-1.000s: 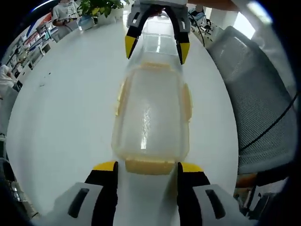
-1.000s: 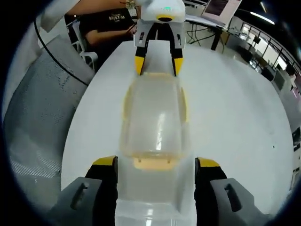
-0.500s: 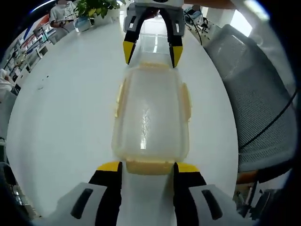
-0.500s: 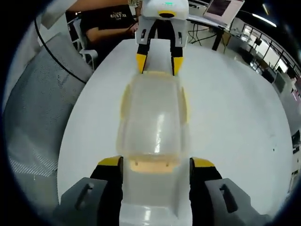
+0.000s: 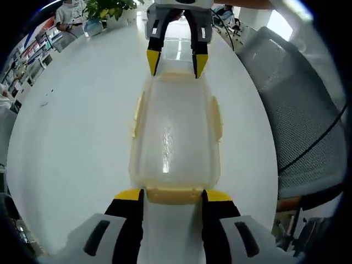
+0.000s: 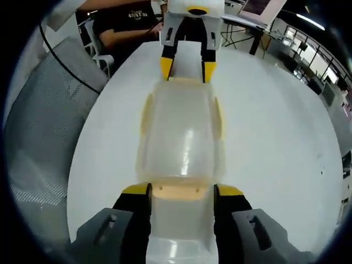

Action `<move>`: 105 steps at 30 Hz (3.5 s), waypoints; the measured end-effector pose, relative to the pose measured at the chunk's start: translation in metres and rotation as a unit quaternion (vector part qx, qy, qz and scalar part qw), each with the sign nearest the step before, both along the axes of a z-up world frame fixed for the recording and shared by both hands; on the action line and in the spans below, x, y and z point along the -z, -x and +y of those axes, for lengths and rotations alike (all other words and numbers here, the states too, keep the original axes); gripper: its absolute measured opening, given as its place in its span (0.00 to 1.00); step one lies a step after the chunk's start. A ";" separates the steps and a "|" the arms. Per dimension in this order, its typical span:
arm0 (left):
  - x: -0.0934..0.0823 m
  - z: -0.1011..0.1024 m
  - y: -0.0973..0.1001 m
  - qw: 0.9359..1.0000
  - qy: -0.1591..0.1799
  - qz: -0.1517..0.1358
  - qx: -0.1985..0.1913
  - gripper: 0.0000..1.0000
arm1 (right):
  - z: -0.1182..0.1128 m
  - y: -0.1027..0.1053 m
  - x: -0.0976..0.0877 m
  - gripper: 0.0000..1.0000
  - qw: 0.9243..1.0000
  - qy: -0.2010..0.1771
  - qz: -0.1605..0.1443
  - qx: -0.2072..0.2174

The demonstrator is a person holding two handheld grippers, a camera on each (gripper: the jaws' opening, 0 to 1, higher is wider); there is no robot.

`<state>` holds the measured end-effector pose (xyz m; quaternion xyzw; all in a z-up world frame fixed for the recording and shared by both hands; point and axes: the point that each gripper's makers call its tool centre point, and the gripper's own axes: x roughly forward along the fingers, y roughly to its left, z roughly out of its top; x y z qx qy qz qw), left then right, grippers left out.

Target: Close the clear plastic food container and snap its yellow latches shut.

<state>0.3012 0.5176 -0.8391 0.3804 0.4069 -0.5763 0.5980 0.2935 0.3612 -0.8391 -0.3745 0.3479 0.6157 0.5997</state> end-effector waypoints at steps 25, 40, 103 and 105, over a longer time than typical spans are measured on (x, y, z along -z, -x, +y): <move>0.003 0.001 0.002 1.000 -0.007 0.004 0.003 0.35 | -0.002 -0.001 0.003 0.36 1.000 0.006 -0.008 0.004; 0.006 0.000 0.002 1.000 -0.028 0.001 0.001 0.34 | -0.002 -0.002 0.004 0.35 1.000 0.004 0.000 0.011; -0.060 -0.014 0.017 0.999 -0.024 -0.015 -0.023 0.33 | -0.016 0.007 -0.062 0.34 1.000 -0.009 -0.026 -0.010; -0.062 -0.017 0.018 0.999 -0.023 -0.014 -0.024 0.33 | -0.020 0.009 -0.063 0.34 1.000 -0.008 -0.026 -0.009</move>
